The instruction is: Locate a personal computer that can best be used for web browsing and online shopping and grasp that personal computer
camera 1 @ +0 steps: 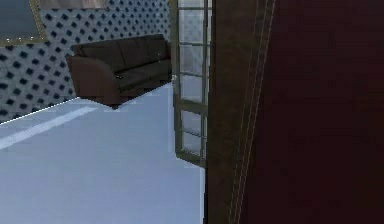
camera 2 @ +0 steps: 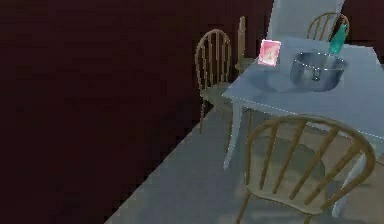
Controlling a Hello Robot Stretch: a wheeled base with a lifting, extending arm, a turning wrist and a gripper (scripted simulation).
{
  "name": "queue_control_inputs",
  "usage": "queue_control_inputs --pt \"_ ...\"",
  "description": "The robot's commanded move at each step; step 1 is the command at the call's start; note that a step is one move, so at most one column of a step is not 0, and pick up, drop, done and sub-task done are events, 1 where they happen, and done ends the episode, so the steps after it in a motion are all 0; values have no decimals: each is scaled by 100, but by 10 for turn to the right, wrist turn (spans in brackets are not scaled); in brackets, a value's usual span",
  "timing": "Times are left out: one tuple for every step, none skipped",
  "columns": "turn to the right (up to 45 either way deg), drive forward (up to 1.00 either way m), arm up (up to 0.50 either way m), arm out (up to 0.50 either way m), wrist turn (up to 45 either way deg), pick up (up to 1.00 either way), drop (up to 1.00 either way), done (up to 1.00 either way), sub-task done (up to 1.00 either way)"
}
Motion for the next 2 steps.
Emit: queue_control_inputs --pt "-450 0 0 0 0 0 0 0 0" --pt "-90 0 0 0 0 0 0 0 0"
